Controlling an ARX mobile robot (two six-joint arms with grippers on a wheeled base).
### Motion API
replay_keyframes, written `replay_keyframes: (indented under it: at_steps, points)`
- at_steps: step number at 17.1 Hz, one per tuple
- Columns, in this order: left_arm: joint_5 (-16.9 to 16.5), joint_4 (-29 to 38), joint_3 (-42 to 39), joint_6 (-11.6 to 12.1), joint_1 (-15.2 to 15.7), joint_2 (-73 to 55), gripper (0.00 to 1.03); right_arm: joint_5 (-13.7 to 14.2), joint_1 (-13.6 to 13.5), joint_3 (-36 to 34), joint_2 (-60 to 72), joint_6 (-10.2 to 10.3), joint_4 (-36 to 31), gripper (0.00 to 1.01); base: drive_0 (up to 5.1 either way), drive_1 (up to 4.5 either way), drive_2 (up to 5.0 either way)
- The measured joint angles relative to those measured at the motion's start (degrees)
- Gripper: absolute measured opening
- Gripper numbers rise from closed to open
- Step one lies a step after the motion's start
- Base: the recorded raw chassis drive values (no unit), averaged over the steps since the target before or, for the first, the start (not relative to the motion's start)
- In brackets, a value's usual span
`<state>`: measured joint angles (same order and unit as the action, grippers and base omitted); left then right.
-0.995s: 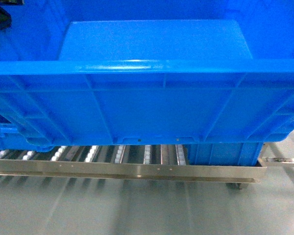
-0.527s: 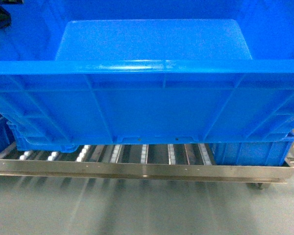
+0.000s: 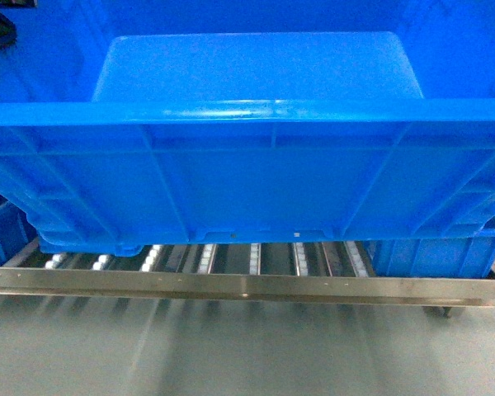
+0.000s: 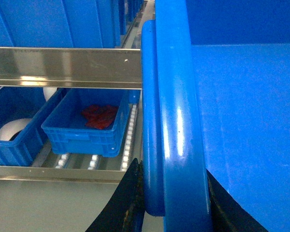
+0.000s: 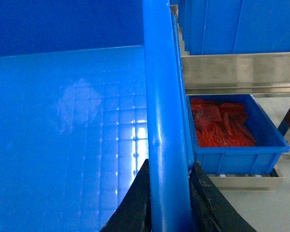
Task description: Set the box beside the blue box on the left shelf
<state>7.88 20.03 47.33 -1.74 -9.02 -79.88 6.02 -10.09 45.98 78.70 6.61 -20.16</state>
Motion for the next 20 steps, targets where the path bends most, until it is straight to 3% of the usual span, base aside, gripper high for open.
replay_keyframes:
  at_steps: [20]
  points:
    - [0.0,0.1,0.0,0.0,0.0,0.0,0.22,0.1,0.0,0.0,0.0,0.0,0.0,0.14,0.0,0.0,0.0]
